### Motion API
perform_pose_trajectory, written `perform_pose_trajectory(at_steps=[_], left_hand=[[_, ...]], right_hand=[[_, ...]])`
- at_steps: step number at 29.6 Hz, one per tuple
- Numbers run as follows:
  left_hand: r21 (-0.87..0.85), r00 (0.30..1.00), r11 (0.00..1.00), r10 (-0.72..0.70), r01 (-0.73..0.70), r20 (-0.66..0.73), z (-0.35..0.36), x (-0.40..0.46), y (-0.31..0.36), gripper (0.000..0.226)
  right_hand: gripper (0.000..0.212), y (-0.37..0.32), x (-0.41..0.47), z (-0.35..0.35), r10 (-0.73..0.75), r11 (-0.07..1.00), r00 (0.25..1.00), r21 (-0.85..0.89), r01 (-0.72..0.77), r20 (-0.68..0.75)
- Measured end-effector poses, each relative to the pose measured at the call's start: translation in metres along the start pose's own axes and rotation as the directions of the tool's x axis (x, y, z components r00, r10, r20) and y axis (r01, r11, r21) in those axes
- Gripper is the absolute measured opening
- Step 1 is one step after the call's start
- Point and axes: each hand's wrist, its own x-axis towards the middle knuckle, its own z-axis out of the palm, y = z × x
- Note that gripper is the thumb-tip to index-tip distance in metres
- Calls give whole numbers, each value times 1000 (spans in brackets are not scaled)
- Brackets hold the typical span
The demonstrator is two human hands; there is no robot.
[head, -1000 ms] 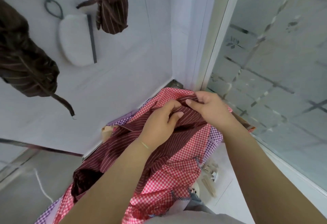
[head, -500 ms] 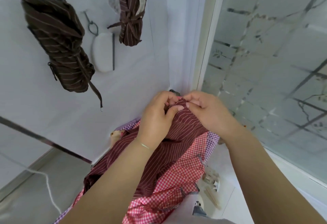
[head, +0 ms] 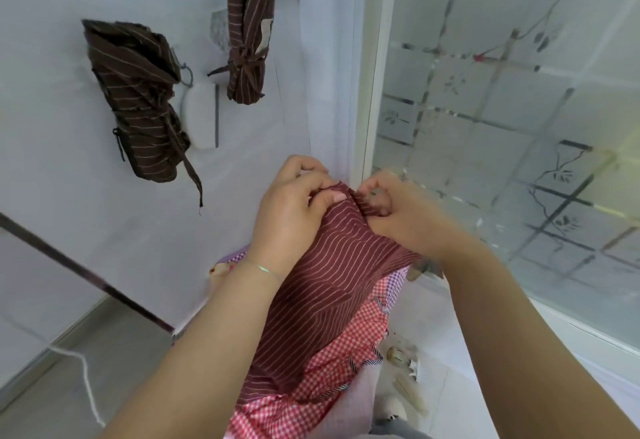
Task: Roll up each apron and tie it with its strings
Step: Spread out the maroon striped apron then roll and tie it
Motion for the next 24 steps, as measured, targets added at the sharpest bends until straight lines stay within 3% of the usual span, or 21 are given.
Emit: perform_pose_trajectory(at_steps=[2, 4, 6, 8, 10, 13, 14, 16, 18, 20, 21, 24], left_hand=[[-21, 998, 999, -25, 24, -60, -9, 3, 6, 7], [-72, 980, 993, -109, 98, -164, -19, 5, 7, 13], [-112, 943, 982, -179, 153, -282, -27, 7, 1, 16], [-96, 915, 976, -217, 196, -341, -30, 8, -8, 14], [-22, 911, 974, -219, 225, -348, -23, 8, -14, 12], [-27, 906, 964, -257, 264, -335, -4, 6, -9, 11], [-62, 909, 961, -277, 271, -311, 1, 6, -4, 14], [-117, 935, 957, -287, 267, -209, 15, 9, 13, 21], [-122, 959, 955, -278, 271, -48, 34, 15, 37, 23], [-95, 969, 965, -242, 246, 54, 56, 20, 63, 18], [-84, 972, 969, -226, 232, 67, 61, 22, 70, 15], [-43, 986, 986, -162, 163, 30, 72, 25, 85, 11]], right_hand=[[13, 18, 6, -6, 79, 961, 993, -272, -53, 86], [10, 38, 12, -15, 215, 831, 964, -548, -98, 154], [13, 62, 11, -26, 374, 702, 916, -690, -175, 147], [13, 83, 7, -40, 479, 730, 870, -604, -321, 117], [15, 97, 3, -53, 553, 796, 828, -357, -489, 97], [25, 118, -3, -71, 610, 788, 783, -198, -583, 121], [29, 124, -3, -75, 600, 792, 792, -225, -568, 112], [33, 124, -3, -81, 457, 857, 889, -253, -449, -32], [40, 94, -5, -82, 169, 985, 977, 3, -170, -130], [43, 51, -11, -85, -37, 969, 999, 244, 46, -38], [38, 34, -13, -82, -98, 962, 995, 258, 90, 15], [16, 19, -17, -88, -102, 953, 995, 286, 97, 3]])
